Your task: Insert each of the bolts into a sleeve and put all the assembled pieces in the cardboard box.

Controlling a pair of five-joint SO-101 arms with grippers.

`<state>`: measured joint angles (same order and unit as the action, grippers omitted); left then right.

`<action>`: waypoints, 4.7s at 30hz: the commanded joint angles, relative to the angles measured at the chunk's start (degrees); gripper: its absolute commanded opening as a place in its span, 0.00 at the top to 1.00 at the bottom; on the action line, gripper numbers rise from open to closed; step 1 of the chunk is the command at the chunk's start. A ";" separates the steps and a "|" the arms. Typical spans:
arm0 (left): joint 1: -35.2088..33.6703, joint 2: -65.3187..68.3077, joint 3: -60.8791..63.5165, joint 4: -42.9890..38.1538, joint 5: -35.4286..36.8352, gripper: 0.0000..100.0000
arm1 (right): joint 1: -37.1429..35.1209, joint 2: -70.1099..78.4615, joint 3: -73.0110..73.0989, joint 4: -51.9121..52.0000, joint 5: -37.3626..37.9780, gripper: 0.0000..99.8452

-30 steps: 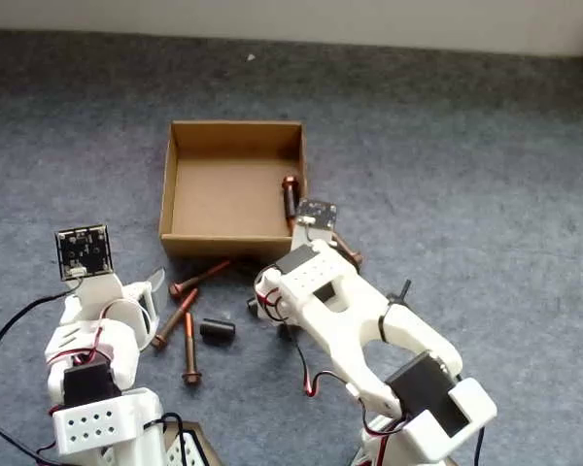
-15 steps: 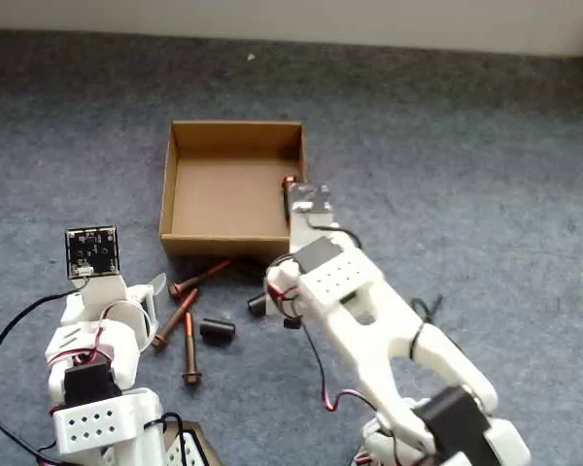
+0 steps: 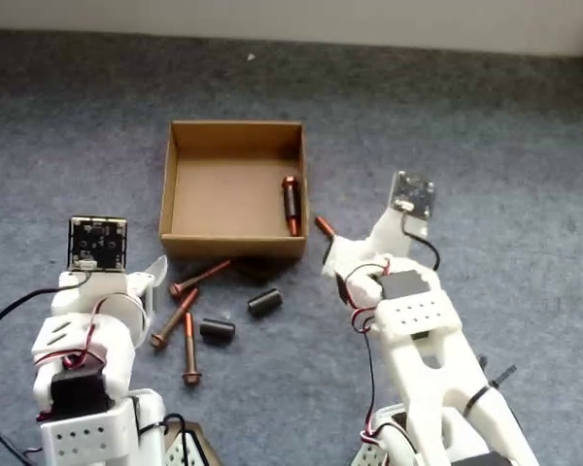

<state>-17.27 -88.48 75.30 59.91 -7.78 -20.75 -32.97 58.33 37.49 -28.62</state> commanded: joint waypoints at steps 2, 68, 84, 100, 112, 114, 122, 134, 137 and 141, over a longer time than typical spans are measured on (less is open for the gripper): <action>7.87 4.35 -12.09 10.20 -3.96 0.71 | 5.05 -3.65 -0.31 -2.07 0.18 1.00; 15.25 52.62 -27.65 4.22 -0.44 0.99 | 10.51 -3.12 2.33 -9.01 -6.24 1.00; 6.90 52.79 -25.10 4.84 38.42 0.85 | 10.51 -3.12 2.33 -9.01 -6.24 1.00; 1.80 52.88 -32.75 4.66 -11.87 0.81 | 10.51 -3.12 2.33 -9.01 -6.24 1.00; -9.71 53.58 -37.41 -3.69 -44.04 0.81 | 10.33 -3.12 2.33 -9.01 -6.24 1.00; -11.74 54.90 -37.32 -4.84 -45.10 0.81 | 10.33 -3.12 2.33 -9.01 -6.24 1.00; -18.15 72.22 -37.85 -6.86 -48.70 0.85 | 10.33 -3.12 2.33 -9.01 -6.24 1.00; -16.22 88.84 -37.23 -0.44 -48.62 0.95 | 10.33 -3.12 2.33 -9.01 -6.24 1.00; -11.21 89.01 -37.23 7.82 -48.62 0.95 | 10.33 -3.12 2.33 -9.01 -6.24 1.00; -1.71 88.13 -36.70 14.24 -45.27 0.99 | 10.33 -3.12 2.24 -9.01 -6.24 1.00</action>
<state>-28.09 0.40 38.90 67.74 -56.22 -10.90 -34.46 61.23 29.67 -34.33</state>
